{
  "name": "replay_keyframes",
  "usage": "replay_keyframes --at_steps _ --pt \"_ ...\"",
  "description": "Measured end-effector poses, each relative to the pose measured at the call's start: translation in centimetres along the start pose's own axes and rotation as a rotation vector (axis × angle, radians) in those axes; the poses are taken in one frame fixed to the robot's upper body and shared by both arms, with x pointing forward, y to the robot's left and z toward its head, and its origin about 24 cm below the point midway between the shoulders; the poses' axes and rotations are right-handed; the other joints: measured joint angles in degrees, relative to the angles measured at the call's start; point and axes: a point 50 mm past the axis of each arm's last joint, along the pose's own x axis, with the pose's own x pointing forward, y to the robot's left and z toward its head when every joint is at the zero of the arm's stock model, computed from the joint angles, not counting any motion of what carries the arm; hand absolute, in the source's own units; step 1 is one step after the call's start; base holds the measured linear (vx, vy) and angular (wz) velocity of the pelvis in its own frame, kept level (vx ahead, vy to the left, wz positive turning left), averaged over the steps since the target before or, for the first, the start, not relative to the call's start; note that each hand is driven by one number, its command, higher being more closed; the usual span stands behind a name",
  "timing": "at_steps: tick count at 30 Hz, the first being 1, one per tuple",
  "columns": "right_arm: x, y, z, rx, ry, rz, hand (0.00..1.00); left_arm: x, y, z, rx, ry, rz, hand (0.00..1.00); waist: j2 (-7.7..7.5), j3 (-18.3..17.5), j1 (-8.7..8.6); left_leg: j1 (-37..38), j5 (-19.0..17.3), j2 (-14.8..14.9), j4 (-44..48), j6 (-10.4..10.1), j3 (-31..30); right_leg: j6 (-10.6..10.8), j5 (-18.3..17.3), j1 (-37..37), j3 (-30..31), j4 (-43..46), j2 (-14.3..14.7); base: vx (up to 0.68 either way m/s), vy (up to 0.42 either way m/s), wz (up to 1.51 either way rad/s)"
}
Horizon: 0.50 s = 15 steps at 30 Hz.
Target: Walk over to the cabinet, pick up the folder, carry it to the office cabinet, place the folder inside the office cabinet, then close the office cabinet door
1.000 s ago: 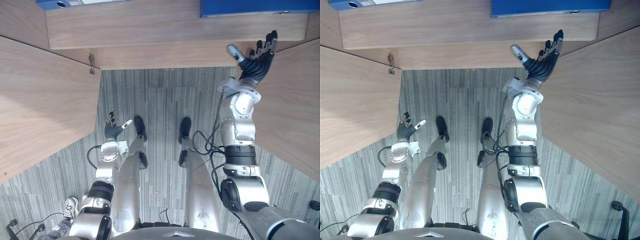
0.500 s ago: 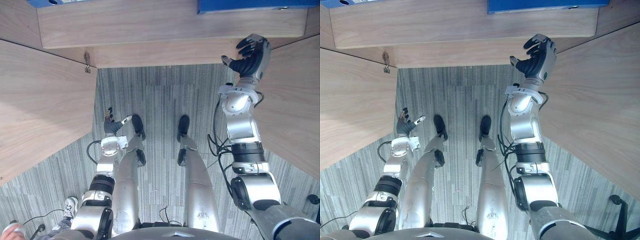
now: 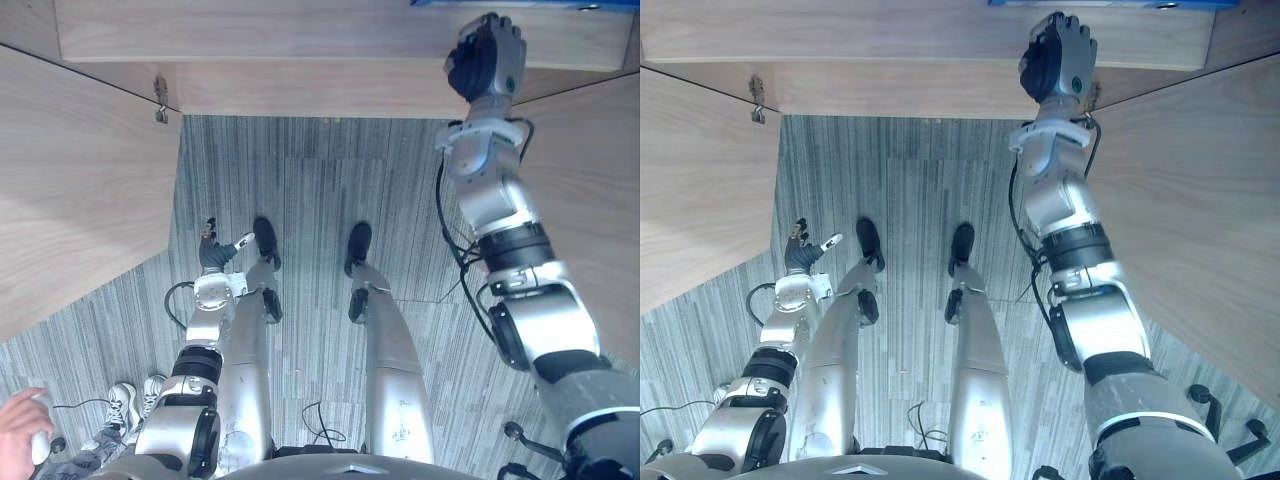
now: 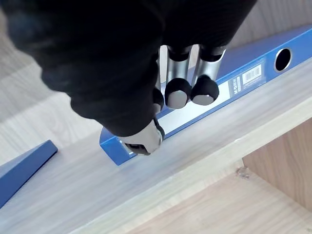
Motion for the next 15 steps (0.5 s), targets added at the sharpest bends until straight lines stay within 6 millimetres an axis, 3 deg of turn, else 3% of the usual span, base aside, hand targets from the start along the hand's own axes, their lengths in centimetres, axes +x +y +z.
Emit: replay_keyframes --at_steps 15 --pt "4.3 -1.8 1.1 0.009 0.0 0.03 1.0 0.9 -0.2 1.4 -0.002 -0.036 -0.004 0.0 -0.02 0.0 -0.04 -4.0 0.1 0.1 -0.1 0.0 0.8 0.0 0.0 -4.5 -0.1 0.7 -0.4 0.01 -0.011 0.0"
